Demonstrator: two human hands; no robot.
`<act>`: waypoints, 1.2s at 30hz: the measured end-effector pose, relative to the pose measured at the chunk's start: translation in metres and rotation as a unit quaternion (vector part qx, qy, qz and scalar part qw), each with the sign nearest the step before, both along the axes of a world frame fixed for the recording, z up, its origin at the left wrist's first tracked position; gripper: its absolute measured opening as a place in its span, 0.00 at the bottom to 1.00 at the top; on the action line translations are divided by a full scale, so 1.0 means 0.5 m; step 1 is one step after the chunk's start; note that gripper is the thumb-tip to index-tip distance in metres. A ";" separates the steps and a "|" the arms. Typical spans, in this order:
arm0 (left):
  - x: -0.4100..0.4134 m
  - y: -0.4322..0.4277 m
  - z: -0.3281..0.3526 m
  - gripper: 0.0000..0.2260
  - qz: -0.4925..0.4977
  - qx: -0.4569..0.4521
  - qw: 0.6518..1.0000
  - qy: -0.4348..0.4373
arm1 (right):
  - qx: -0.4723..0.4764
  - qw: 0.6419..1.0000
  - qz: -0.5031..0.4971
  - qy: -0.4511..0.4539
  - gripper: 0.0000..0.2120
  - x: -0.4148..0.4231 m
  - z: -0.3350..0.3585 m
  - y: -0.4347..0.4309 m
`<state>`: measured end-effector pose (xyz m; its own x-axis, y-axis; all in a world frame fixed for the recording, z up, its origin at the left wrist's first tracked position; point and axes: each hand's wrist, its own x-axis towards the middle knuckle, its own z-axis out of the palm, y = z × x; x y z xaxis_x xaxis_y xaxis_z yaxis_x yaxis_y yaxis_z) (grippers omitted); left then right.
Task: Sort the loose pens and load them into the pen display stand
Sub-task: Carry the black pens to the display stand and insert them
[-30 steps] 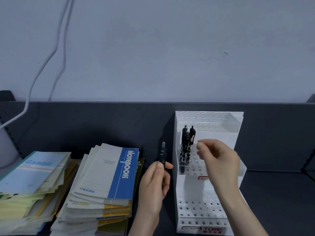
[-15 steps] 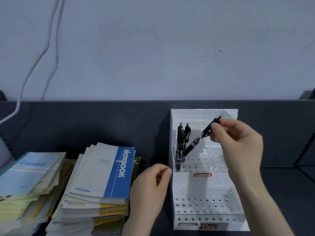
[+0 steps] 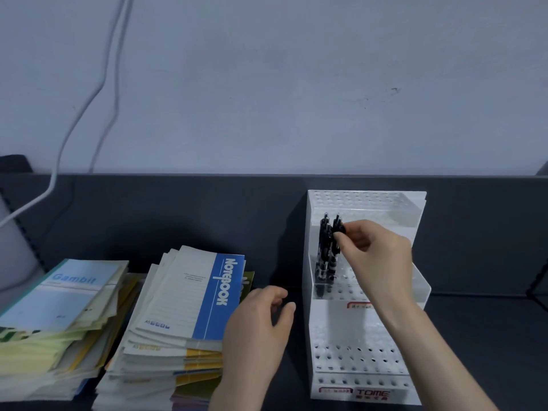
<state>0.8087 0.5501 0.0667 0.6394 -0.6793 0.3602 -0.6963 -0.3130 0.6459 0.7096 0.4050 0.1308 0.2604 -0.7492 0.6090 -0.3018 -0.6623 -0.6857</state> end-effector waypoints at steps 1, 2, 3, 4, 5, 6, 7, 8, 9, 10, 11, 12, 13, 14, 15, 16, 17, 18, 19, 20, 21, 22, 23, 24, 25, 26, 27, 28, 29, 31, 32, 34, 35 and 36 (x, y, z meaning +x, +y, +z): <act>0.000 0.002 0.001 0.12 -0.001 -0.001 1.000 0.000 | -0.003 1.000 -0.004 0.006 0.02 0.002 -0.003 0.000; 0.000 0.003 0.002 0.12 -0.001 -0.002 1.000 -0.001 | -0.006 1.000 -0.007 0.009 0.02 0.003 -0.004 0.001; 0.000 0.005 0.002 0.11 -0.001 -0.003 1.000 -0.001 | -0.010 1.000 -0.008 0.011 0.02 0.005 -0.006 0.002; 0.000 0.006 0.002 0.11 -0.002 -0.005 1.000 0.000 | -0.013 1.000 -0.009 0.011 0.02 0.007 -0.007 0.003; 0.000 0.007 0.003 0.11 -0.003 -0.007 1.000 0.000 | -0.015 1.000 -0.010 0.009 0.02 0.009 -0.009 0.004; 0.000 0.007 0.004 0.11 -0.004 -0.008 1.000 0.000 | -0.016 1.000 -0.011 0.007 0.02 0.010 -0.010 0.005; -0.001 0.006 0.005 0.11 -0.006 -0.008 1.000 0.000 | -0.014 1.000 -0.012 0.005 0.02 0.010 -0.012 0.005; -0.003 0.005 0.006 0.11 -0.009 -0.007 1.000 0.001 | -0.010 1.000 -0.013 0.005 0.03 0.009 -0.013 0.006; -0.006 0.005 0.007 0.11 -0.013 -0.005 1.000 0.002 | -0.006 1.000 -0.014 0.012 0.03 0.006 -0.015 0.007; -0.008 0.005 0.009 0.11 -0.017 -0.003 1.000 0.001 | -0.004 0.999 -0.017 0.027 0.03 -0.001 -0.017 0.010; -0.011 0.005 0.010 0.11 -0.022 -0.001 1.000 -0.001 | -0.003 0.999 -0.022 0.046 0.04 -0.011 -0.021 0.015; -0.013 0.007 0.011 0.11 -0.028 0.000 1.000 -0.004 | 0.003 0.997 -0.029 0.065 0.04 -0.024 -0.027 0.023; -0.015 0.008 0.012 0.12 -0.034 0.001 0.999 -0.008 | 0.012 0.996 -0.034 0.079 0.06 -0.039 -0.035 0.035; -0.018 0.009 0.014 0.12 -0.039 0.005 0.999 -0.013 | 0.022 0.995 -0.039 0.090 0.07 -0.056 -0.044 0.047; -0.020 0.010 0.014 0.12 -0.045 0.012 0.999 -0.018 | 0.028 0.993 -0.045 0.102 0.09 -0.072 -0.053 0.060; -0.023 0.010 0.014 0.13 -0.051 0.019 0.998 -0.024 | 0.032 0.991 -0.055 0.120 0.10 -0.088 -0.063 0.072; -0.026 0.009 0.013 0.12 -0.059 0.027 0.997 -0.030 | 0.035 0.987 -0.066 0.144 0.12 -0.103 -0.073 0.082; -0.030 0.008 0.011 0.13 -0.069 0.036 0.996 -0.038 | 0.038 0.982 -0.076 0.171 0.14 -0.118 -0.082 0.090; -0.034 0.008 0.010 0.13 -0.081 0.044 0.995 -0.048 | 0.041 0.976 -0.085 0.198 0.16 -0.134 -0.089 0.097; -0.037 0.008 0.009 0.14 -0.093 0.052 0.993 -0.060 | 0.044 0.970 -0.092 0.221 0.18 -0.149 -0.094 0.101; -0.038 0.007 0.010 0.14 -0.104 0.057 0.990 -0.072 | 0.047 0.965 -0.099 0.239 0.20 -0.162 -0.096 0.104; -0.038 0.005 0.011 0.15 -0.114 0.060 0.988 -0.082 | 0.048 0.960 -0.107 0.254 0.21 -0.174 -0.097 0.105; -0.039 0.002 0.012 0.15 -0.125 0.061 0.986 -0.088 | 0.050 0.956 -0.114 0.267 0.22 -0.184 -0.099 0.105; -0.041 -0.002 0.015 0.15 -0.136 0.062 0.984 -0.093 | 0.053 0.951 -0.117 0.281 0.23 -0.194 -0.101 0.104; -0.045 -0.007 0.017 0.15 -0.147 0.066 0.982 -0.096 | 0.057 0.947 -0.116 0.295 0.24 -0.202 -0.103 0.105; -0.053 -0.012 0.019 0.15 -0.159 0.069 0.980 -0.101 | 0.060 0.943 -0.113 0.306 0.25 -0.209 -0.105 0.106; -0.062 -0.017 0.021 0.15 -0.171 0.072 0.977 -0.106 | 0.063 0.941 -0.111 0.314 0.25 -0.218 -0.108 0.108; -0.072 -0.022 0.022 0.15 -0.182 0.075 0.974 -0.112 | 0.067 0.939 -0.110 0.319 0.26 -0.228 -0.109 0.110; -0.084 -0.028 0.024 0.15 -0.192 0.077 0.971 -0.119 | 0.071 0.937 -0.111 0.323 0.27 -0.238 -0.110 0.113; -0.110 -0.042 0.027 0.16 -0.206 0.083 0.967 -0.129 | 0.077 0.932 -0.117 0.335 0.29 -0.265 -0.111 0.113; -0.124 -0.050 0.028 0.16 -0.210 0.086 0.965 -0.130 | 0.078 0.929 -0.121 0.341 0.30 -0.281 -0.112 0.110; -0.155 -0.064 0.028 0.15 -0.215 0.090 0.963 -0.134 | 0.082 0.924 -0.130 0.352 0.31 -0.316 -0.114 0.106; -0.172 -0.069 0.026 0.15 -0.216 0.092 0.962 -0.137 | 0.085 0.922 -0.132 0.355 0.31 -0.335 -0.115 0.104; -0.190 -0.074 0.024 0.15 -0.215 0.096 0.962 -0.140 | 0.089 0.921 -0.133 0.355 0.32 -0.355 -0.116 0.103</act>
